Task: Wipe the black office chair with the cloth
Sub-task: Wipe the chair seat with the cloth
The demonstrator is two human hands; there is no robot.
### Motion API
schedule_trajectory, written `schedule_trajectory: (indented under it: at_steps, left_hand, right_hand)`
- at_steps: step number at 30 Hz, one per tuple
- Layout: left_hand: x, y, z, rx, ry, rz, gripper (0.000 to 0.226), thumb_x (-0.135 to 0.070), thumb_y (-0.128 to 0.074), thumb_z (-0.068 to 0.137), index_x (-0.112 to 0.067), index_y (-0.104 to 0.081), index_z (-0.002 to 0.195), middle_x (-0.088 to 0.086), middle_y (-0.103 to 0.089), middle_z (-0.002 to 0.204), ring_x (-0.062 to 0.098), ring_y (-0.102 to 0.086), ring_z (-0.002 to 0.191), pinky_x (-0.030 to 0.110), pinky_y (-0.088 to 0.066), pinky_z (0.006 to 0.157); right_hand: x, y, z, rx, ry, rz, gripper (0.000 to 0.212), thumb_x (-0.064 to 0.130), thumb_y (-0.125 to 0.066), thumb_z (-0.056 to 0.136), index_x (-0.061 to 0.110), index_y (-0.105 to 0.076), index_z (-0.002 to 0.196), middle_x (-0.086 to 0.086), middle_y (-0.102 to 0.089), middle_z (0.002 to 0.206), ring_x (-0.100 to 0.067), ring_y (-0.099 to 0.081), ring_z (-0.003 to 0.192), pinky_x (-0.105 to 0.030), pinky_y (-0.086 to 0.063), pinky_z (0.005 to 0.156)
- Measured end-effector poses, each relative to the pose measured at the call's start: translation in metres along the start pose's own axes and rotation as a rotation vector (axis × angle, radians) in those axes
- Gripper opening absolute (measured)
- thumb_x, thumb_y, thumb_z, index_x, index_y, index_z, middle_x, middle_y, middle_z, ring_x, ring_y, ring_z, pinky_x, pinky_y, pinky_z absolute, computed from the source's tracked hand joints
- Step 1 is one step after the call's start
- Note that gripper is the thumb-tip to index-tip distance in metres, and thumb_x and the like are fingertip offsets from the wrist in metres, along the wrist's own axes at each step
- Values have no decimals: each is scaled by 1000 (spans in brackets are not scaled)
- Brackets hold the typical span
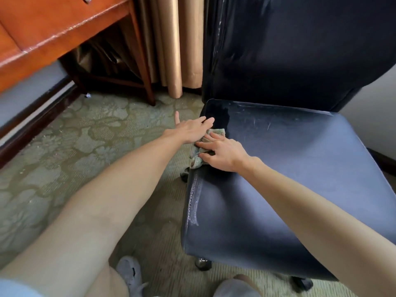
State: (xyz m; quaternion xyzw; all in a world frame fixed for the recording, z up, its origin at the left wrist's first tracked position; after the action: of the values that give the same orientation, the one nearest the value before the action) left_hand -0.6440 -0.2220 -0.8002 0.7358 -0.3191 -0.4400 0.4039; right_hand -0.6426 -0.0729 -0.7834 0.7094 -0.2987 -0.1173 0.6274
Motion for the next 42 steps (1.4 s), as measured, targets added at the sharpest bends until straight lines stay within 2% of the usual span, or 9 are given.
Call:
schedule_trajectory:
  at_steps: [4,8,12,18,21,27,36,39,42]
  left_hand:
    - [-5,5,-10,0,3,56,68,-65,-4,95,-36,-25,152,-3,-46,148,21,-23,147,51,28,109]
    - [-2,1,-24,8,-132,230,54,-57,-7,100,-44,-23,150,-9,-10,162,16,-8,150,60,26,107]
    - [13,2,-36,-17,-231,267,47,-54,-17,102,-50,-18,149,-11,1,163,12,2,150,61,29,104]
    - [10,-8,-47,69,-236,256,45,-49,-15,104,-51,-18,149,-14,-4,162,17,-13,149,60,29,105]
    - [6,-11,-52,109,-193,243,46,-49,-12,104,-50,-17,150,-15,0,162,17,-12,149,60,30,105]
    - [4,-10,-59,118,-172,217,47,-54,-14,102,-52,-21,148,-16,-2,162,13,-6,149,59,30,104]
    - [-9,2,-51,88,-171,234,45,-52,-22,101,-46,-44,140,-11,-25,158,15,-19,147,59,28,106]
    - [-11,1,-51,90,-161,261,46,-52,-21,101,-45,-43,141,-11,-24,158,17,-21,146,59,28,106]
    - [-8,-1,-54,95,-163,275,49,-56,-17,100,-48,-38,143,-11,-20,160,15,-18,147,59,28,106]
  right_hand:
    - [5,-10,-27,-11,81,15,45,51,-39,97,47,-37,142,18,-19,157,-6,-9,147,-36,-28,114]
    - [7,-21,-57,-52,154,16,44,53,-38,97,49,-37,141,21,-19,156,-4,-8,147,-31,-25,115]
    - [2,-21,-68,-48,147,50,45,52,-38,98,48,-36,142,21,-19,156,-2,-8,146,-34,-25,117]
    - [9,-15,-53,-87,-8,71,43,44,-40,97,45,-42,140,17,-23,156,-8,-13,147,-43,-28,115]
    - [18,-20,-64,-92,27,53,42,43,-41,98,44,-44,139,17,-26,155,-8,-14,147,-42,-30,113]
    - [26,-32,-99,-88,238,53,37,43,-46,97,44,-50,134,16,-35,151,-5,-19,145,-39,-36,111]
    - [15,-25,-48,-44,76,-21,40,46,-36,100,46,-42,139,19,-22,157,-10,-14,147,-41,-33,113]
    - [17,-22,-37,-49,54,3,39,44,-37,100,43,-44,139,16,-23,157,-12,-11,148,-40,-28,115]
    - [19,-24,-42,-65,68,15,39,45,-40,98,45,-48,135,12,-26,157,-16,-18,147,-42,-33,112]
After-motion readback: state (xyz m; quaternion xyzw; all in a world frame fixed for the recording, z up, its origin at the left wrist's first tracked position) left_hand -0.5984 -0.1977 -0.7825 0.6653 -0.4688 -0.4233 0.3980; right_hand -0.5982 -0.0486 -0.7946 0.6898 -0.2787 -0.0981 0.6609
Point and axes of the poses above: each hand's wrist, its own z-axis towards the middle knuckle, its own y-axis out of the back of the hand, x = y × z, the point moved 3 cm from there along z, towards the middle knuckle
